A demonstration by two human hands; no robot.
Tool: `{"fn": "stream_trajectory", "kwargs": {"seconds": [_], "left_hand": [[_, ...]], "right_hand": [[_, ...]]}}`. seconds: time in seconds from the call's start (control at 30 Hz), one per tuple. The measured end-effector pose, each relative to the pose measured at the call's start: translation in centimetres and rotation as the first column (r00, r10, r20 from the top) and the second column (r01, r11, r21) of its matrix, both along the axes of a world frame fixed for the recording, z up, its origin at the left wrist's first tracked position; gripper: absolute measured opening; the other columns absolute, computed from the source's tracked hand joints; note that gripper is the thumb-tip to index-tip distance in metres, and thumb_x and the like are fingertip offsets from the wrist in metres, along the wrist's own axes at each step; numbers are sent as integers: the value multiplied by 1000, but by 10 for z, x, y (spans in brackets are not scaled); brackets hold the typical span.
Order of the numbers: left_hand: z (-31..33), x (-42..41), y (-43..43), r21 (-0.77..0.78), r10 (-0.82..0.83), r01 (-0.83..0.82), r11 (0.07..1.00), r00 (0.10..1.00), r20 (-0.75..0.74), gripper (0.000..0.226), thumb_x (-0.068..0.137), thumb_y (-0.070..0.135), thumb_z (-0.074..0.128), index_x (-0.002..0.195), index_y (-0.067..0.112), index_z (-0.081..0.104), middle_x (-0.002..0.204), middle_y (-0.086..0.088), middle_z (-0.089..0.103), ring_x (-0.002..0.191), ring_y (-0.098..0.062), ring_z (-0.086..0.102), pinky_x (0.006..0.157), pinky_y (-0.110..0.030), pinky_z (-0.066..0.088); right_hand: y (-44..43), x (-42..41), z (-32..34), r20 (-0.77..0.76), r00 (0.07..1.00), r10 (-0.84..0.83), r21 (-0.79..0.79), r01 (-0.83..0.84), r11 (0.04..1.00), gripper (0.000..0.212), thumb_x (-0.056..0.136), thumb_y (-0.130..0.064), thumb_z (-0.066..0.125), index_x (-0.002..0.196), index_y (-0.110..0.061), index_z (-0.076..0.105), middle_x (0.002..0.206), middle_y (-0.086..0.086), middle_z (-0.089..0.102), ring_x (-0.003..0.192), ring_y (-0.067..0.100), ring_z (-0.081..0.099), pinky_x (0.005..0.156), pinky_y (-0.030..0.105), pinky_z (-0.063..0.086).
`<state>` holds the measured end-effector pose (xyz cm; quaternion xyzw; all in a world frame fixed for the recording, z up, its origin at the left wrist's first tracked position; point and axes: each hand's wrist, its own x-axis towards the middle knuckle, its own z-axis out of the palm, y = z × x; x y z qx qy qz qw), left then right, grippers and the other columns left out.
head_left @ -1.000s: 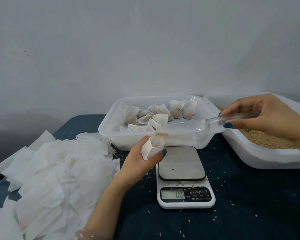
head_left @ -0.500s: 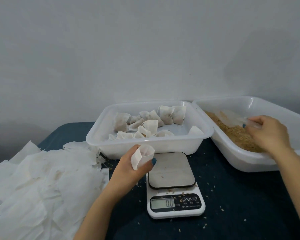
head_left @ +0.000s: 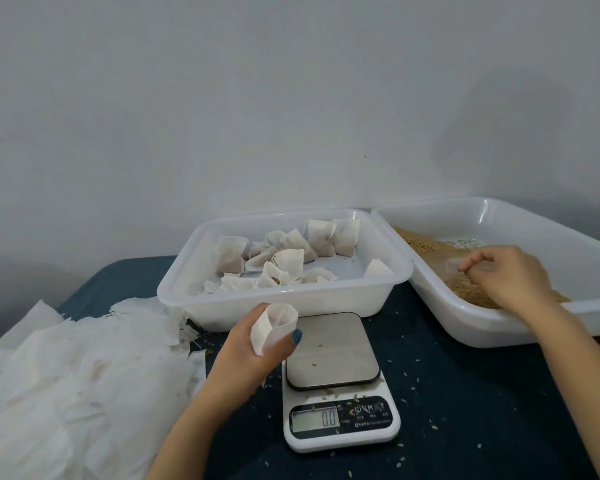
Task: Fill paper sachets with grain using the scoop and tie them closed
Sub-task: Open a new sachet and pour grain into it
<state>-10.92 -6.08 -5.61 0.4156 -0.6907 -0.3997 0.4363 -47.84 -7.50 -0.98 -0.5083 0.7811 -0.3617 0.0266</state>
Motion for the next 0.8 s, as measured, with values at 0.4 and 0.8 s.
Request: {"fn": "stream_trajectory", "kwargs": {"seconds": [0.4,0.8], "left_hand": [[0,-2,1,15,-8,8,1000,1000,8,33,71,58,67,91,33,62,78,6,62,68,0,54,62,-16,48],[1,-5,4,-2,40,-40,999,999,10,28,72,56,68,90,35,61,75,12,62,65,0,54,60,-15,47]], "right_hand": [[19,-2,8,417,909,8,-287,123,950,11,80,-26,73,88,-32,74,68,-11,71,76,7,67,79,29,49],[43,34,20,412,681,606,-374,-480,794,25,59,-42,79,82,-34,79,85,-4,77,55,6,62,53,13,51]]}}
